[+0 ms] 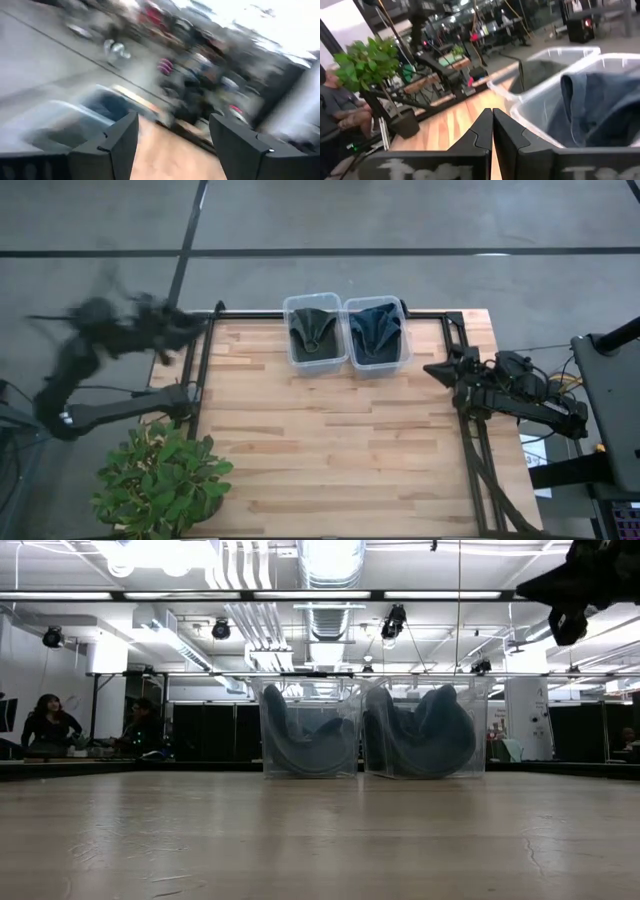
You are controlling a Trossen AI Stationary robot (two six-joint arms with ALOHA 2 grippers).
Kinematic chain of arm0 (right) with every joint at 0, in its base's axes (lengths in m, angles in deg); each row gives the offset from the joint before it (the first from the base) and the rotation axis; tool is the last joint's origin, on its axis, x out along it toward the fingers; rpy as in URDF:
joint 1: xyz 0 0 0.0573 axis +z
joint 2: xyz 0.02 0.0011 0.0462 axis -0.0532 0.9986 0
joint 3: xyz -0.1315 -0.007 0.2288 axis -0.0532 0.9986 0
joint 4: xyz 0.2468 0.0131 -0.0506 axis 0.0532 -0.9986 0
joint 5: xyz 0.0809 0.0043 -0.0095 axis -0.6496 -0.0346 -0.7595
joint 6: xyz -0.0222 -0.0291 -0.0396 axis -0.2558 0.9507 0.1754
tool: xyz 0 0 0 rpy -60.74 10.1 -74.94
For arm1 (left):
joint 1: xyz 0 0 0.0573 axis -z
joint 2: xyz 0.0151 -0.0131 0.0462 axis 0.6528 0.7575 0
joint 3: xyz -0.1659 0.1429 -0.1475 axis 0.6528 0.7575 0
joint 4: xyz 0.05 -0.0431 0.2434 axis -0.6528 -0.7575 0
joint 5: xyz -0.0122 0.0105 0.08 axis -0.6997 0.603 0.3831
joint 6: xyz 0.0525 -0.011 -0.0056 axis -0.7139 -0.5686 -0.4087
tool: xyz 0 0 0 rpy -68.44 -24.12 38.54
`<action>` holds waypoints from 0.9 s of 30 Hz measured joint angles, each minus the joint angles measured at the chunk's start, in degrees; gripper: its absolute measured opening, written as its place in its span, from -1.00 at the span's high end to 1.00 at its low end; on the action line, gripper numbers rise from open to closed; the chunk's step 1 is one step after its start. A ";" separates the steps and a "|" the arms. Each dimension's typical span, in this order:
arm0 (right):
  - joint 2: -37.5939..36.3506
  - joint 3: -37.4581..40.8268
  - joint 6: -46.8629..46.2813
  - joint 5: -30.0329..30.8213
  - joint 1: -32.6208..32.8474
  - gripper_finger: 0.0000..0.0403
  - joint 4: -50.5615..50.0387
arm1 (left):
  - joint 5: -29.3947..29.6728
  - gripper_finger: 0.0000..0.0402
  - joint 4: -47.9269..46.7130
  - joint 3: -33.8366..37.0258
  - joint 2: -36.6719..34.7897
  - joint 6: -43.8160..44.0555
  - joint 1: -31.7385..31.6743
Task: Pick & Place hat
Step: Return to Home Position
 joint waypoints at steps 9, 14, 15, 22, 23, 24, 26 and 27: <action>0.00 0.00 1.02 -0.22 0.00 0.96 2.54 | -16.31 -0.18 36.38 29.26 -3.75 8.35 6.30; 0.00 0.00 -1.75 -0.49 0.00 0.96 2.54 | -8.81 -0.18 44.90 37.29 -6.56 8.71 16.36; 0.00 0.00 -1.91 -0.51 0.02 0.96 2.54 | -5.57 -0.18 45.04 38.39 -7.36 8.34 19.09; 0.00 0.00 -1.31 -0.49 0.00 0.96 2.56 | 16.35 -0.18 37.29 40.53 -13.09 4.32 37.66; 0.00 0.00 -1.22 -0.49 0.01 0.96 2.55 | 18.03 -0.18 35.68 40.10 -14.31 3.36 39.38; 0.00 0.00 -1.06 -0.49 0.02 0.96 2.56 | 19.42 -0.18 33.79 39.57 -15.68 2.21 40.74; 0.00 0.00 -0.79 -0.53 0.00 0.96 2.56 | 21.14 -0.18 30.14 38.29 -18.83 -0.06 42.10; 0.00 0.01 -0.36 -0.82 0.00 0.96 2.56 | 21.98 -0.18 27.97 37.65 -20.52 -1.20 42.14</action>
